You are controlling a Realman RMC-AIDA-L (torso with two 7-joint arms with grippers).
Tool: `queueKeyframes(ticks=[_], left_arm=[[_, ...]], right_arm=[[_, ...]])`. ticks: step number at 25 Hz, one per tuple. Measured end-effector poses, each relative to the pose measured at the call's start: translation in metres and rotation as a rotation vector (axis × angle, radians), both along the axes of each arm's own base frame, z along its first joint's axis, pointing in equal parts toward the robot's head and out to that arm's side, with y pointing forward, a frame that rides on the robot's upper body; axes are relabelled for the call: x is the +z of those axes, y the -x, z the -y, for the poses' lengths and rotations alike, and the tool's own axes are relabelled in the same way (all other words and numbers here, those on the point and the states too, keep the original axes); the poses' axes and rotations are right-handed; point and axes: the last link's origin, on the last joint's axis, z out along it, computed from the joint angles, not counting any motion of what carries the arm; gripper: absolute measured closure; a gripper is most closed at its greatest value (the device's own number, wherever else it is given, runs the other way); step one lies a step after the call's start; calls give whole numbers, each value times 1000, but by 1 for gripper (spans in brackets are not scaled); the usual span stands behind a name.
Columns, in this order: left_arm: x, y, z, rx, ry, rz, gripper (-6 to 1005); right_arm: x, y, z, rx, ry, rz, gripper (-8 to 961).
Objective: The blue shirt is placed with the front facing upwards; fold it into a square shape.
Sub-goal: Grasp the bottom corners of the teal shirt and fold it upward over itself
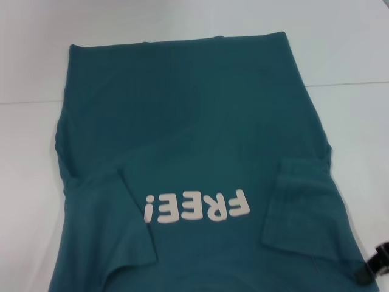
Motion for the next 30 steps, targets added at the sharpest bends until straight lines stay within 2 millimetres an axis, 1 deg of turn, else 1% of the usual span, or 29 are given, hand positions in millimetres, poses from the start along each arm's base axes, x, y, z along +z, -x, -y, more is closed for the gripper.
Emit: queueKeyframes(ticks=[4, 7, 11, 15, 18, 21, 25, 26, 27, 30], left_arm=[[2, 1, 14, -10, 34, 9, 958], [2, 2, 21, -11, 50, 7, 958], [1, 1, 26, -34, 76, 20, 957], [0, -5, 22, -72, 84, 37, 958], [1, -15, 5, -116, 81, 60, 958], [-2, -27, -20, -143, 75, 78, 957], [-10, -44, -63, -119, 47, 50, 957], [-15, -49, -78, -109, 33, 33, 957], [-17, -53, -85, -108, 26, 25, 957], [-25, -68, -116, -116, -27, -17, 957]], right_arm=[[1, -5, 15, -10, 44, -15, 915], [2, -11, 22, -21, 47, -13, 916], [4, -13, 24, -19, 48, -12, 915], [5, -11, 21, 3, 41, -21, 915], [7, -3, 13, 40, 14, -58, 914], [8, 7, 1, 55, -29, -102, 914], [8, 20, -19, 37, -129, -160, 914], [7, 23, -25, 33, -164, -168, 914], [5, 25, -29, 34, -184, -173, 914], [-2, 31, -48, 45, -277, -161, 915]])
